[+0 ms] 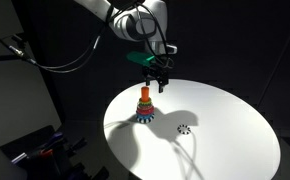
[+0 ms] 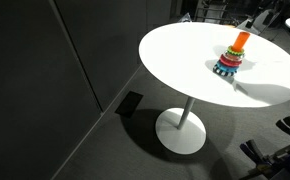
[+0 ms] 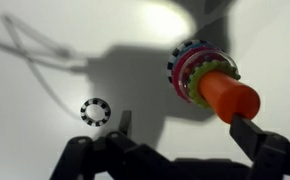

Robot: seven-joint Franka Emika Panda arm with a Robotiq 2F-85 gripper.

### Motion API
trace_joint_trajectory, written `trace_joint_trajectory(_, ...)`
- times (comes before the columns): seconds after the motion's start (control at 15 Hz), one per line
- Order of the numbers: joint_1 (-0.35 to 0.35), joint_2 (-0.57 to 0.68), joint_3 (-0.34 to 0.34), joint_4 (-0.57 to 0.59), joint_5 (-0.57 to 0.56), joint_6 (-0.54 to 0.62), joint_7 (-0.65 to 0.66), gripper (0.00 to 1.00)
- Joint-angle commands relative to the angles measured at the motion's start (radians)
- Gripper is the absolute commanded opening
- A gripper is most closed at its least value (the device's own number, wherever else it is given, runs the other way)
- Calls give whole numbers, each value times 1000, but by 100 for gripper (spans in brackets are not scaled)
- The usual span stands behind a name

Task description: Place the black and white ring on the stack

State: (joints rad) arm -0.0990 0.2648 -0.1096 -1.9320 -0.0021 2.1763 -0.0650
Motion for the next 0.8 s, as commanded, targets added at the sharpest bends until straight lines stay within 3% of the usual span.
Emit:
trace_joint_trajectory(0.0,-15,22,-16,37,-28,-12,36,100)
trace_joint_trajectory(0.73,-45,163,-70,122,-53,7,126,100)
